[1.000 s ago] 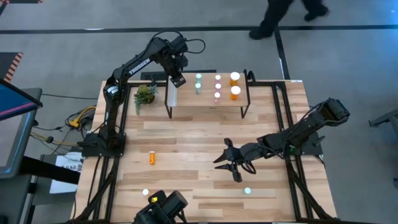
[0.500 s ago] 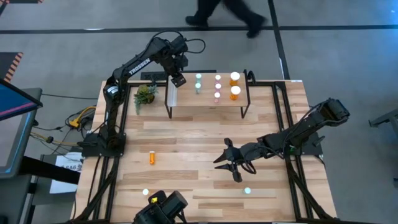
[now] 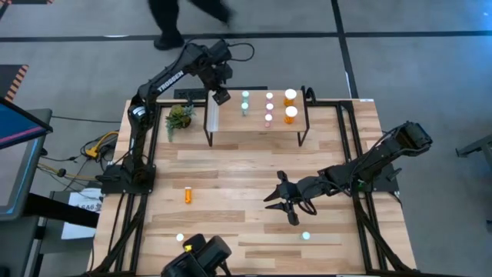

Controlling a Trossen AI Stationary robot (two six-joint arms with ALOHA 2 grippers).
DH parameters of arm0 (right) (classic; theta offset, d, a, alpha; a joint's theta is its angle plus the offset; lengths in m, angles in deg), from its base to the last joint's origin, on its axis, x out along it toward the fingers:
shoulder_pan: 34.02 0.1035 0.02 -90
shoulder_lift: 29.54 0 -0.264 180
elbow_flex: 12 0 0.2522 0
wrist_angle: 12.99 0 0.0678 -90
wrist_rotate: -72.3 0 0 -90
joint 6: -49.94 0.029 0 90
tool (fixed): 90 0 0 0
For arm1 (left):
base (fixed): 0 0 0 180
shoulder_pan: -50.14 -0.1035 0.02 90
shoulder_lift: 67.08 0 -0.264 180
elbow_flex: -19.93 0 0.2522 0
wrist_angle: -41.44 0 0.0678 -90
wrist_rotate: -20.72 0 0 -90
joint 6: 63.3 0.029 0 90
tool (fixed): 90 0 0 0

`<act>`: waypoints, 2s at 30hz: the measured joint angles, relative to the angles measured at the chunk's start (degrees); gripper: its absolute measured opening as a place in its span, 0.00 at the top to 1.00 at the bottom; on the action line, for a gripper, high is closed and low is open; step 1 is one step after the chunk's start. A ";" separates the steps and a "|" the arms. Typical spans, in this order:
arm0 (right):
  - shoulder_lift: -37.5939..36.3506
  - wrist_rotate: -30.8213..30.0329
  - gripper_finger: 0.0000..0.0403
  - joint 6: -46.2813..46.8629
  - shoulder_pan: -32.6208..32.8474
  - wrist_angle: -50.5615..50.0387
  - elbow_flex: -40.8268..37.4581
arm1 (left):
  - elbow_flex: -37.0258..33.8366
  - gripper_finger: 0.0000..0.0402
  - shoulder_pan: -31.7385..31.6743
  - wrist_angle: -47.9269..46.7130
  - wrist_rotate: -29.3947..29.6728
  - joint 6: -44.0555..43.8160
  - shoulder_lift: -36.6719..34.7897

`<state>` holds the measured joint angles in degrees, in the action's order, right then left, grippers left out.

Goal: Pick and place medicine bottles onto shelf by color
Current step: Put the middle small orange pill bottle on the shelf, then put the bottom small orange pill bottle on the shelf aligned with the other small orange pill bottle

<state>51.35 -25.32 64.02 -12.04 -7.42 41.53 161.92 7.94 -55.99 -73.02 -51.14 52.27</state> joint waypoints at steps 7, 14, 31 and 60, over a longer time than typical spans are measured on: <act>0.00 0.00 0.67 0.50 0.00 0.00 0.00 | 6.26 0.33 0.20 -1.99 0.13 -0.76 -0.02; 0.00 -0.01 0.67 0.63 0.00 -0.25 0.00 | 6.38 0.26 1.14 -3.69 2.03 -0.44 -3.60; 0.00 0.00 0.67 0.50 0.04 -1.38 0.00 | 0.59 0.39 19.25 -2.48 3.96 -3.15 -21.77; 0.00 -0.46 0.67 0.27 -3.16 0.11 0.00 | -79.20 0.41 63.77 30.48 5.83 -62.46 -48.94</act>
<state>51.35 -25.77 64.29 -15.21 -7.31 41.53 82.72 71.71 -25.51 -67.19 -113.61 3.34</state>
